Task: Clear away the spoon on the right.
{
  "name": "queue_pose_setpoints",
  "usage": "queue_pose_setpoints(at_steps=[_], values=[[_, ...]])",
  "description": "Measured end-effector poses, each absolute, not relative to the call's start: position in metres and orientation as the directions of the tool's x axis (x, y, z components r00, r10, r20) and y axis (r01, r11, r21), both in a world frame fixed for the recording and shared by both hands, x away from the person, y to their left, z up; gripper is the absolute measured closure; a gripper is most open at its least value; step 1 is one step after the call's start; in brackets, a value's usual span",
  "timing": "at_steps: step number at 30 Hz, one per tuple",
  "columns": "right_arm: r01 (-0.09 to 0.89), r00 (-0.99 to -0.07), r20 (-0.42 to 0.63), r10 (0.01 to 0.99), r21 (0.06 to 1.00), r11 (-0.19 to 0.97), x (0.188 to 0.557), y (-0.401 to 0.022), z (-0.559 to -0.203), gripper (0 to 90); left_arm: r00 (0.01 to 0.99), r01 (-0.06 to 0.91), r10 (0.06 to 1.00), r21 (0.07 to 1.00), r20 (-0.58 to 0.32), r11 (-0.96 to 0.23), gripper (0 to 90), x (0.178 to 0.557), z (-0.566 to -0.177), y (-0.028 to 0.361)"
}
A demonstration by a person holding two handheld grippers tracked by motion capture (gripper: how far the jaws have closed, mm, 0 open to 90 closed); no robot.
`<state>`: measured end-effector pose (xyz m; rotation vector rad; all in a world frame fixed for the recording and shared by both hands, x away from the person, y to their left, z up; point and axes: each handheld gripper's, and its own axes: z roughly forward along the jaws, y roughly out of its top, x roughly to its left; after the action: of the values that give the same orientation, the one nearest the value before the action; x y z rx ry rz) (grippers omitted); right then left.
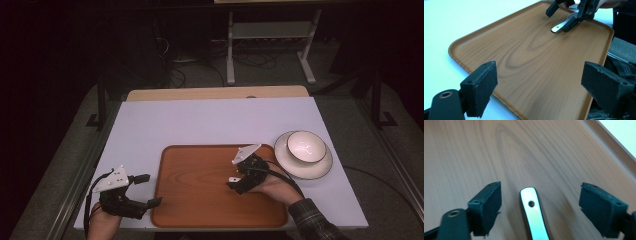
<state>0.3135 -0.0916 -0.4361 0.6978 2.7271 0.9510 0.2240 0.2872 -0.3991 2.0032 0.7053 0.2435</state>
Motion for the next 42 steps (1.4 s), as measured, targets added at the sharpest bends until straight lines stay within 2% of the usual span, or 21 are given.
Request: queue_pose_setpoints(at_steps=[16,28,42], values=[[0.359,-0.873,0.006,0.487,0.684,0.635,0.31,-0.1,-0.427,13.1,0.813,0.379,0.571,0.849,-0.114,-0.369,13.0,0.224,-0.399,0.287],[0.346,-0.845,0.027,0.534,0.789,0.508,0.3,-0.13,-0.403,12.1,0.816,0.377,0.567,0.847,-0.113,-0.374,13.0,0.224,-0.399,0.286],[0.324,-0.805,0.014,0.593,0.848,0.419,0.291,-0.165,-0.382,10.9,0.817,0.373,0.566,0.851,-0.112,-0.371,13.0,0.224,-0.398,0.287]])
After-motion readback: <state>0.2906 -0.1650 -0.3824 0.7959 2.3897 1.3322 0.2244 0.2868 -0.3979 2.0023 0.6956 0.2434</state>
